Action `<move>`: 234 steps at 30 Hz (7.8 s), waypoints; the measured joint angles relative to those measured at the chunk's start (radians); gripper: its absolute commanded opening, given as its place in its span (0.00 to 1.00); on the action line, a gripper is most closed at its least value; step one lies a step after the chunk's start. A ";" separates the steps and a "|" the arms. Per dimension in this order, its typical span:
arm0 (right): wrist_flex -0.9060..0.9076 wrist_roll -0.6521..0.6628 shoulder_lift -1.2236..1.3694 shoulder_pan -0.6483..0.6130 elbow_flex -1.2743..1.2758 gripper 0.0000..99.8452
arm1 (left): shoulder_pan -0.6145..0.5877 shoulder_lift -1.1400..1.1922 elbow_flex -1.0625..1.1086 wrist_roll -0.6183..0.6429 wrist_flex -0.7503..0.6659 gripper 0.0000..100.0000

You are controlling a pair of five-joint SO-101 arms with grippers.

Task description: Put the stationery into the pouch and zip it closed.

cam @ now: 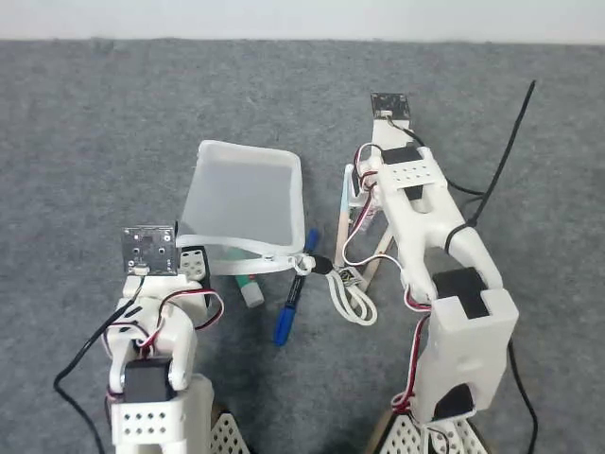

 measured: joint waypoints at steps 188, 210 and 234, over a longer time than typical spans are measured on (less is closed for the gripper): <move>-1.138 0.103 -1.209 -0.512 1.026 0.01 | 0.005 0.769 -0.750 0.176 0.172 0.01; -1.300 0.267 -1.043 -0.502 1.037 0.01 | 0.011 0.769 -0.750 0.181 0.172 0.01; -1.183 0.422 -1.059 -0.505 1.066 0.16 | 0.018 0.769 -0.712 0.178 0.126 0.01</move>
